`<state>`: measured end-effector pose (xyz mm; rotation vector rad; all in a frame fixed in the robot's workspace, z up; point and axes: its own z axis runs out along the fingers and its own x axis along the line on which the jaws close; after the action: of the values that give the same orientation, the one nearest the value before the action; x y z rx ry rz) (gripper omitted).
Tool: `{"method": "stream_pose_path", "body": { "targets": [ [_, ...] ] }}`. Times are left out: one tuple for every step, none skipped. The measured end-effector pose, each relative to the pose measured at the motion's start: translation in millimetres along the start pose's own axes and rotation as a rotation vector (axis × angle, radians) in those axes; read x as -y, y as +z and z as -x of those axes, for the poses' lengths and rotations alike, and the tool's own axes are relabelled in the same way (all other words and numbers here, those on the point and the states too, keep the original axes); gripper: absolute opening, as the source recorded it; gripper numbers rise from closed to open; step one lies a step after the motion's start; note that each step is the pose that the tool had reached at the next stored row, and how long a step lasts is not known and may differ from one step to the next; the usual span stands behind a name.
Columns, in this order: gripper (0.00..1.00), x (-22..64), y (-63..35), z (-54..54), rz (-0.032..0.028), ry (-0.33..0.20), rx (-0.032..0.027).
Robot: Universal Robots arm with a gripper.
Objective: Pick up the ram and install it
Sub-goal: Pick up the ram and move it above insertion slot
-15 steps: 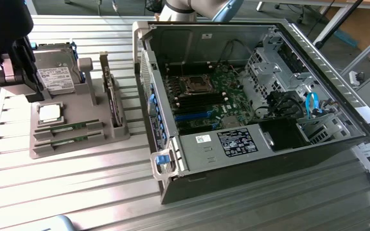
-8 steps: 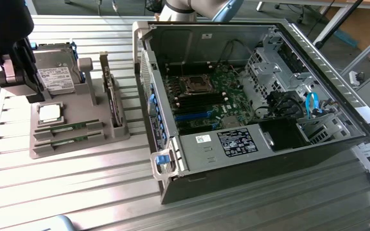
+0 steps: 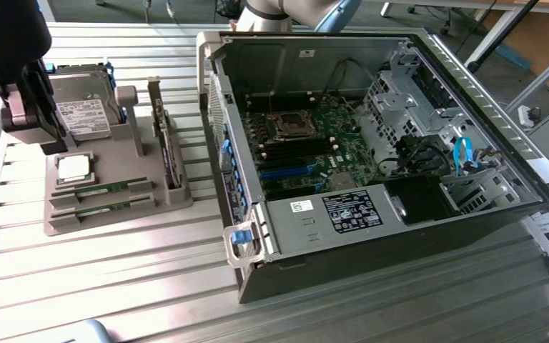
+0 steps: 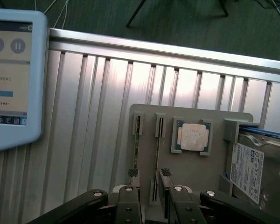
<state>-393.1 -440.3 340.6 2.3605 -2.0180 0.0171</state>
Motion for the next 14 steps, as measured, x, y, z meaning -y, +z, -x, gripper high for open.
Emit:
{"method": "stream_pose_path", "body": {
  "targets": [
    [0.30,0.0,0.2,0.0,0.0000,-0.001,0.0000],
    [0.30,0.0,0.5,0.0,0.0001,-0.002,-0.0001],
    [0.30,0.0,0.7,0.0,0.0000,-0.004,-0.0002],
    [0.30,0.0,1.0,0.0,0.0000,-0.005,-0.0003],
    [0.30,0.0,1.3,0.0,-0.0001,-0.006,-0.0004],
    [0.30,0.0,1.6,0.0,-0.0001,-0.007,-0.0004],
    [0.30,0.0,1.8,0.1,-0.0001,-0.008,-0.0004],
    [0.30,0.0,2.1,0.1,-0.0002,-0.010,-0.0005],
    [0.30,0.0,2.4,0.1,-0.0002,-0.011,-0.0006],
    [0.30,0.0,2.6,0.1,-0.0002,-0.012,-0.0006],
    [0.30,0.1,2.9,0.1,-0.0003,-0.013,-0.0007],
    [0.30,0.1,3.2,0.1,-0.0003,-0.014,-0.0008],
    [0.30,0.1,3.5,0.1,-0.0003,-0.016,-0.0008],
    [0.30,0.1,3.8,0.1,-0.0004,-0.017,-0.0008]
  ]
}}
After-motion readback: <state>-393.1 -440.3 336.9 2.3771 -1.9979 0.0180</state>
